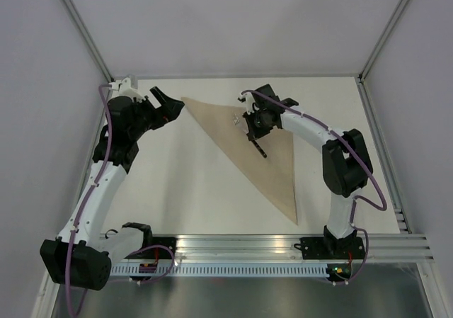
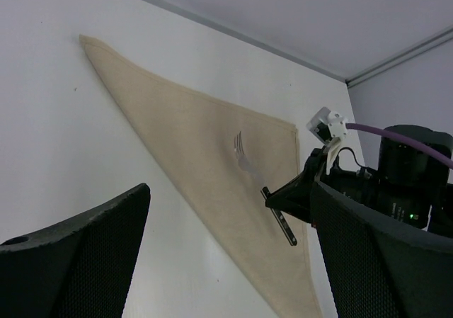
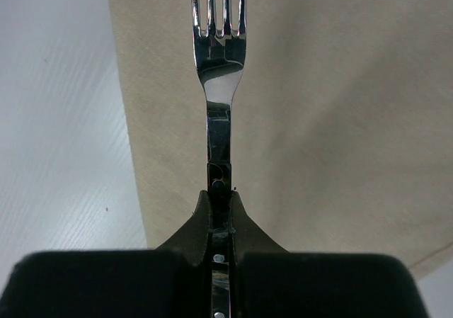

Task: Fold the napkin, place the utensils inside, and roll it up
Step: Place the fork on the napkin.

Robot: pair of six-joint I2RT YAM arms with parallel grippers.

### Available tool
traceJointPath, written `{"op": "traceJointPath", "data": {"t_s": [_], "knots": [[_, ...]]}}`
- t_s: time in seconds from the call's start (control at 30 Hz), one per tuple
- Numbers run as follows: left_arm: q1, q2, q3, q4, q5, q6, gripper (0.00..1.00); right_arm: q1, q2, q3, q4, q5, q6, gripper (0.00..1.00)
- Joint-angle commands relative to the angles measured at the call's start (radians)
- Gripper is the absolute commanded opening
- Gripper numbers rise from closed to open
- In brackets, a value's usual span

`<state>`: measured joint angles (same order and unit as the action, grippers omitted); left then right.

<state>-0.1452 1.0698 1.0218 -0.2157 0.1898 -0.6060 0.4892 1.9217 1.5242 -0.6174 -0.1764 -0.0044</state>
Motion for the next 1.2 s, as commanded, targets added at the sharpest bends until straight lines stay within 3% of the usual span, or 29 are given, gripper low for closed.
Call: {"op": "traceJointPath", "data": {"t_s": [0.0, 0.4, 1.17], "knots": [[0.006, -0.030, 0.043, -0.045, -0.020, 0.032, 0.98, 0.051, 0.028, 0.051, 0.025, 0.041, 0.075, 0.00], [0.006, -0.034, 0.032, -0.057, -0.032, 0.048, 0.98, 0.183, 0.103, 0.025, 0.097, 0.107, 0.078, 0.01], [0.004, -0.028, 0.009, -0.059, -0.039, 0.066, 0.98, 0.187, 0.204, -0.035, 0.160, 0.115, 0.053, 0.01]]}}
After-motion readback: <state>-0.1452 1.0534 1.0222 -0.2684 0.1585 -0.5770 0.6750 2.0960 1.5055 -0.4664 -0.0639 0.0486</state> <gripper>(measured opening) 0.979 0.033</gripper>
